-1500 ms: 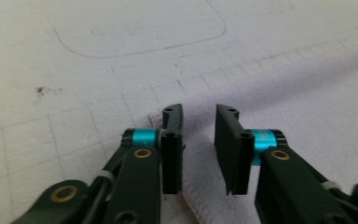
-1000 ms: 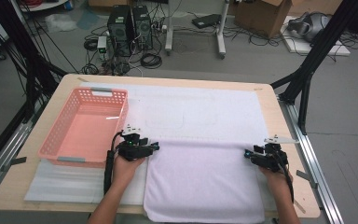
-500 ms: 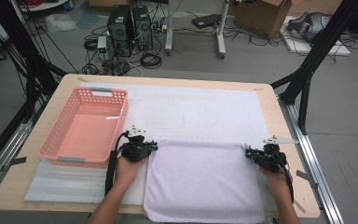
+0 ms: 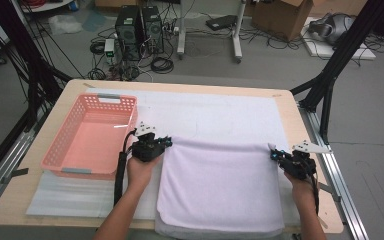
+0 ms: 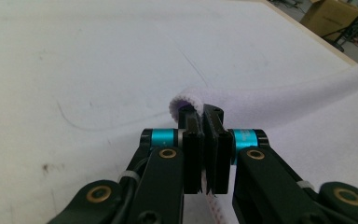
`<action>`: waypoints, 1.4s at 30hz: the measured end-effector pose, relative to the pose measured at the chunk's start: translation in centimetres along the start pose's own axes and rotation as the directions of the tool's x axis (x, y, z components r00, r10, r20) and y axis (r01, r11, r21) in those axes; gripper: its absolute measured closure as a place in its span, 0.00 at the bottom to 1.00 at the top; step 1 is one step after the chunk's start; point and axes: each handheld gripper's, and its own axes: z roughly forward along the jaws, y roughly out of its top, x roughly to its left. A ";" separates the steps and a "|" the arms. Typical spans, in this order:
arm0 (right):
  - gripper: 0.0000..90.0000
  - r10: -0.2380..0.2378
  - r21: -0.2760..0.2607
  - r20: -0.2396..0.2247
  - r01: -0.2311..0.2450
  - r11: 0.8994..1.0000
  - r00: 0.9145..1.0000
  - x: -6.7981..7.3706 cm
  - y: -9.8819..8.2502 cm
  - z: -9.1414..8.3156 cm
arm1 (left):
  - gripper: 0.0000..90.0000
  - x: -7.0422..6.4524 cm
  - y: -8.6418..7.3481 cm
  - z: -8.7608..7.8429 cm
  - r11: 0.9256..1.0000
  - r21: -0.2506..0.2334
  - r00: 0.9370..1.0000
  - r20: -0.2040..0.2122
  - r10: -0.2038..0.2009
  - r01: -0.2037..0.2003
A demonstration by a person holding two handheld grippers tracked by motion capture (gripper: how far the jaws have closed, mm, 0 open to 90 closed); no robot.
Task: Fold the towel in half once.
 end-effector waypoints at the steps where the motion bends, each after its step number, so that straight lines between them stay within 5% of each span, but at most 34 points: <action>1: 0.96 -0.003 -0.011 0.009 0.003 1.000 1.000 -0.3 0.2 0.1 | 0.96 0.2 0.4 0.2 1.000 -0.001 1.000 -0.003 -0.003 0.003; 13: 0.96 -0.025 -0.019 0.067 0.027 0.999 0.997 -3.0 5.3 4.6 | 0.96 2.4 3.3 3.6 0.999 -0.043 0.997 -0.074 0.022 -0.025; 22: 0.96 -0.040 -0.019 0.078 0.041 0.999 0.996 -3.9 7.0 7.7 | 0.96 4.8 4.7 5.6 1.000 -0.022 0.997 -0.079 -0.014 0.013; 25: 0.96 -0.041 -0.028 0.089 0.044 0.999 0.995 -4.2 7.7 8.5 | 0.96 5.1 5.5 6.0 0.998 -0.064 0.995 -0.096 -0.007 0.000; 27: 0.96 -0.023 -0.038 0.088 0.026 0.999 0.996 -4.3 7.9 8.9 | 0.96 5.6 5.8 6.4 1.000 -0.023 0.996 -0.094 -0.007 0.005; 32: 0.96 -0.015 -0.041 0.110 0.019 0.999 0.994 -4.3 8.3 9.9 | 0.97 5.9 6.5 6.5 0.998 -0.067 0.993 -0.118 -0.006 -0.002; 35: 0.96 -0.019 -0.046 0.119 0.024 0.999 0.993 -4.3 8.5 10.2 | 0.97 6.3 6.2 6.7 0.998 -0.067 0.995 -0.098 -0.030 0.024; 40: 0.80 0.015 -0.049 0.117 -0.010 0.999 0.993 -4.3 8.5 10.1 | 0.79 5.8 5.7 6.9 1.000 -0.009 0.998 -0.066 -0.014 0.014; 42: 0.75 0.023 -0.027 0.104 -0.021 0.999 0.994 -4.4 8.4 10.0 | 0.76 5.2 5.3 6.7 1.000 -0.029 0.997 -0.076 0.000 -0.002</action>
